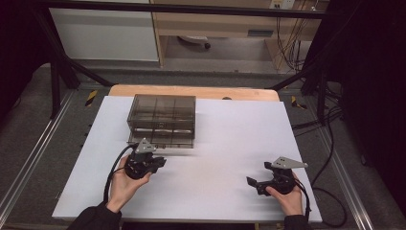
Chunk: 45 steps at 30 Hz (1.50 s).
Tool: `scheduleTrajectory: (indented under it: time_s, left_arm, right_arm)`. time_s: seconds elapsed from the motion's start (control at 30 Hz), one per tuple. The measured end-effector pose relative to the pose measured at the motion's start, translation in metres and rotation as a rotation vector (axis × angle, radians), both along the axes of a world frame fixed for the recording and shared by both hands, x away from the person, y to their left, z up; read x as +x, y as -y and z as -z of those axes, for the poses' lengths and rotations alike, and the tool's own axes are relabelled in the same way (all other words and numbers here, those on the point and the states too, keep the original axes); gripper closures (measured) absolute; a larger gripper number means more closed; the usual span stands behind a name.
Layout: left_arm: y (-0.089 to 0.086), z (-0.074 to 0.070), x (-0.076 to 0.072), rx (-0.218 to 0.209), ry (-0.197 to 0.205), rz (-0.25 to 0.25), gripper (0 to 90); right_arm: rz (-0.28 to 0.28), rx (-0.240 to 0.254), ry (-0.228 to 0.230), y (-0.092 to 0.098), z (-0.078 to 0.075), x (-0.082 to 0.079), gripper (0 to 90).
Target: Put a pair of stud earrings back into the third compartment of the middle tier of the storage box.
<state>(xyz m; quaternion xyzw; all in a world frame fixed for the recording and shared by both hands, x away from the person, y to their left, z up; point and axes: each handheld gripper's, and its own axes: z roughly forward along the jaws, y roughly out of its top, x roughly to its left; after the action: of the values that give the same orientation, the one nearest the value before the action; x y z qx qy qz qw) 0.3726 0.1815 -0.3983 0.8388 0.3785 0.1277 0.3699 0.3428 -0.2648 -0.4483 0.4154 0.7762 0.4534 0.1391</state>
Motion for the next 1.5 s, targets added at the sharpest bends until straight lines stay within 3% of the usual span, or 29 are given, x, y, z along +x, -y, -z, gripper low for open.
scheduleTrajectory:
  time_s: [0.43, 0.53, 0.57, 0.6, 0.9, 1.17, 1.5]
  left_arm:
    - [0.014, -0.024, 0.018, -0.002, 0.038, 0.026, 82.1]
    - [0.019, -0.028, 0.022, 0.006, 0.023, 0.027, 82.1]
    - [0.022, -0.03, 0.021, 0.001, -0.014, 0.007, 82.1]
    - [0.023, -0.031, 0.027, 0.01, 0.021, 0.031, 82.1]
    - [0.032, -0.038, 0.047, -0.004, 0.017, 0.013, 82.0]
    - [0.039, -0.035, 0.063, 0.012, 0.014, -0.003, 82.0]
    - [0.052, -0.019, 0.08, 0.022, 0.017, -0.02, 82.0]
  right_arm:
    - [0.003, 0.003, -0.001, 0.001, 0.0, 0.0, 1.0]
    - [0.003, 0.002, -0.003, 0.001, 0.001, 0.0, 1.0]
    - [0.003, 0.002, -0.003, 0.001, 0.001, 0.0, 1.0]
    - [0.003, 0.002, -0.003, 0.001, 0.001, 0.0, 1.0]
    - [0.004, 0.001, -0.002, 0.001, 0.001, 0.0, 1.0]
    - [0.003, 0.001, -0.003, 0.001, 0.001, 0.0, 1.0]
    - [0.003, 0.0, -0.001, 0.001, 0.001, 0.0, 1.0]
